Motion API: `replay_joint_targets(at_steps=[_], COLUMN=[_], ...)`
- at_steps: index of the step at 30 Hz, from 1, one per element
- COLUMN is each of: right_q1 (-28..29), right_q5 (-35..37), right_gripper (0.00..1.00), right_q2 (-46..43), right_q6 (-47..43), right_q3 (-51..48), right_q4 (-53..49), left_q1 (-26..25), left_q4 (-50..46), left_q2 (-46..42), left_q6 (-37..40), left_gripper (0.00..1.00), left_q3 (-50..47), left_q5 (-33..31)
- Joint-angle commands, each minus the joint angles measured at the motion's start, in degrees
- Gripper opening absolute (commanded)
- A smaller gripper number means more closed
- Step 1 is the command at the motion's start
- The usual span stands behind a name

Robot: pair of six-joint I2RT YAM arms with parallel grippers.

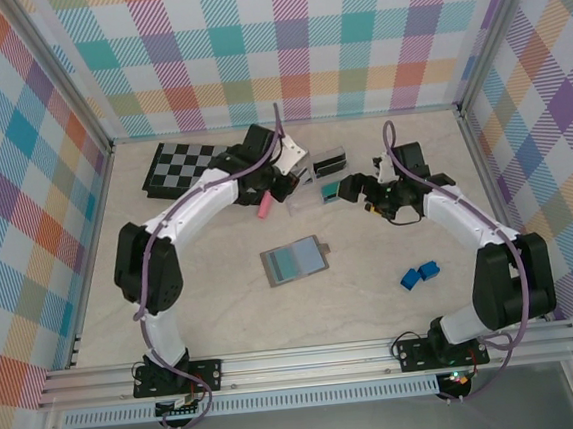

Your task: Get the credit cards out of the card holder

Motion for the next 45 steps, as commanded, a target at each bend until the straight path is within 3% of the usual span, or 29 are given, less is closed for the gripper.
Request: replay_joint_targets(at_steps=[1,11,17,45], right_q1=[-0.93,-1.51,-1.51,-1.51], right_q5=[-2.3,-3.59,-5.02,-8.06], right_gripper=[1.0,1.0,1.0,1.0], right_q2=[1.59,1.79,3.02,4.26], right_q6=[-1.55,-2.7,-2.14,-1.21], right_q3=[0.03,0.19,0.1,-0.43], right_q4=[0.89,0.87,1.97,4.07], left_q1=[-1.48,-1.97,-1.94,0.46], left_q4=[-7.07,-11.2,-13.69,-10.62], left_q2=[3.63,12.05,15.71,20.93], left_q6=[10.05,18.52,20.66,23.71], left_gripper=[0.0,0.0,0.0,0.04], left_q3=[5.92,16.4,20.96,25.57], left_q5=[-5.63,-11.8,-12.24,-13.31])
